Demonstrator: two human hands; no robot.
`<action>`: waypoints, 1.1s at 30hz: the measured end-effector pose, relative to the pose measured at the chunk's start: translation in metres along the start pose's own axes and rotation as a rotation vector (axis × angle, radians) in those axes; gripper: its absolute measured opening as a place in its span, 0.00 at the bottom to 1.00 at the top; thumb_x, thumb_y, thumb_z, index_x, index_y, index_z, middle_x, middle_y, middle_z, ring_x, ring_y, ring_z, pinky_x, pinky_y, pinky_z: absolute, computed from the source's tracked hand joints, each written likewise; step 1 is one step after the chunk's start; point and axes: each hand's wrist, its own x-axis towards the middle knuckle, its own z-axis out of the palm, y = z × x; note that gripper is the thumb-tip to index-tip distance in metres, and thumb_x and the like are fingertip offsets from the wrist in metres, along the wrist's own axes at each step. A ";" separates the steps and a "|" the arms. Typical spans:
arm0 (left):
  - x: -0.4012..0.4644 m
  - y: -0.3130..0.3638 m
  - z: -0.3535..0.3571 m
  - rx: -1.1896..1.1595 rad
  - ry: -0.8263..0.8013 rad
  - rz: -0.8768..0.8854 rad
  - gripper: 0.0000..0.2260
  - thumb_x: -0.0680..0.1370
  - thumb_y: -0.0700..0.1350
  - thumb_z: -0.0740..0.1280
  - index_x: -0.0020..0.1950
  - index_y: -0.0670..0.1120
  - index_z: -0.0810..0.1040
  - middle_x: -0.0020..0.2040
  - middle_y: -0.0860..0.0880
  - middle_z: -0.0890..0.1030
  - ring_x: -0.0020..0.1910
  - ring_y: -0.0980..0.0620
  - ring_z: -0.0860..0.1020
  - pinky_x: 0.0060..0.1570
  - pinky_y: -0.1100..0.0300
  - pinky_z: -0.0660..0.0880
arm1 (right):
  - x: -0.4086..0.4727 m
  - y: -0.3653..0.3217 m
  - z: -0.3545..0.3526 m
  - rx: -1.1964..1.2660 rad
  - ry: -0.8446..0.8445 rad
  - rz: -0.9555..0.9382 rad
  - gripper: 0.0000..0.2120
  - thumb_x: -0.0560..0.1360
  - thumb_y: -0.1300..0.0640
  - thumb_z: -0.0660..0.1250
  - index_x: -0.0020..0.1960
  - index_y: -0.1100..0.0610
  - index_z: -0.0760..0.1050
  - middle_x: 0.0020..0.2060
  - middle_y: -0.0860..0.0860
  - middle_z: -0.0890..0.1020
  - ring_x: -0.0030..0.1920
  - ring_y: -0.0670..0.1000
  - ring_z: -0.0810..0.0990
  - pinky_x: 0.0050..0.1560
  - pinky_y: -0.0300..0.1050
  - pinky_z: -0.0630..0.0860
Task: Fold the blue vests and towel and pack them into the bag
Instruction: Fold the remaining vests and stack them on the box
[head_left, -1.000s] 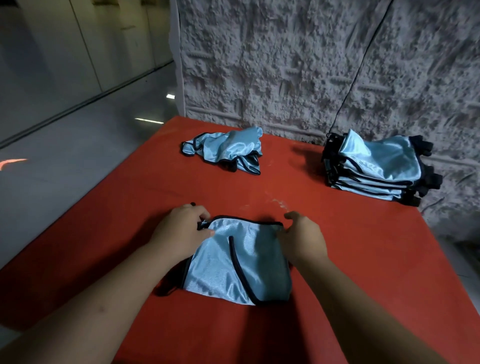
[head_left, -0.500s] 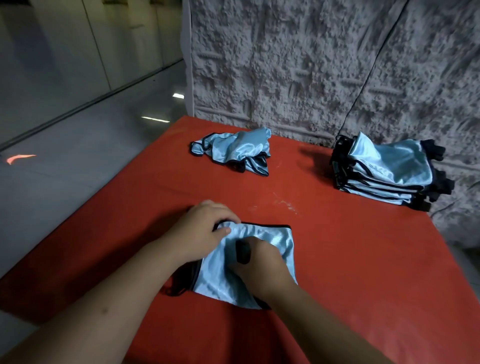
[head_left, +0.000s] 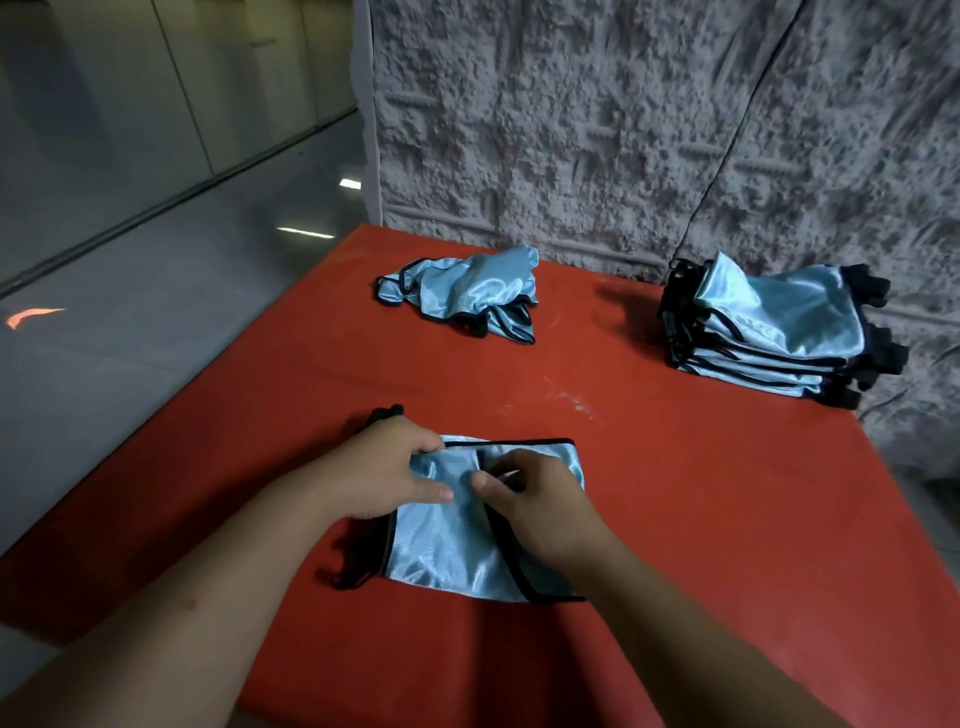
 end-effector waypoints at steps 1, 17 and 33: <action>-0.001 0.001 -0.002 -0.021 -0.012 -0.004 0.06 0.72 0.49 0.78 0.42 0.50 0.83 0.39 0.51 0.85 0.40 0.52 0.83 0.46 0.47 0.80 | -0.002 0.001 -0.001 0.124 -0.045 0.041 0.21 0.77 0.37 0.67 0.43 0.56 0.78 0.35 0.45 0.80 0.34 0.45 0.77 0.40 0.43 0.73; -0.019 0.033 -0.008 -0.050 -0.020 0.084 0.12 0.70 0.54 0.78 0.40 0.47 0.82 0.39 0.43 0.83 0.39 0.42 0.81 0.43 0.45 0.79 | -0.003 -0.008 0.010 0.710 -0.493 0.412 0.41 0.75 0.24 0.44 0.68 0.52 0.75 0.59 0.50 0.85 0.60 0.46 0.83 0.55 0.37 0.79; -0.009 0.050 -0.023 -0.225 -0.029 0.110 0.06 0.72 0.41 0.79 0.40 0.46 0.83 0.37 0.49 0.84 0.38 0.55 0.81 0.42 0.59 0.76 | 0.013 -0.015 0.002 0.832 -0.405 0.374 0.47 0.72 0.21 0.44 0.66 0.55 0.79 0.60 0.57 0.84 0.63 0.54 0.82 0.70 0.50 0.72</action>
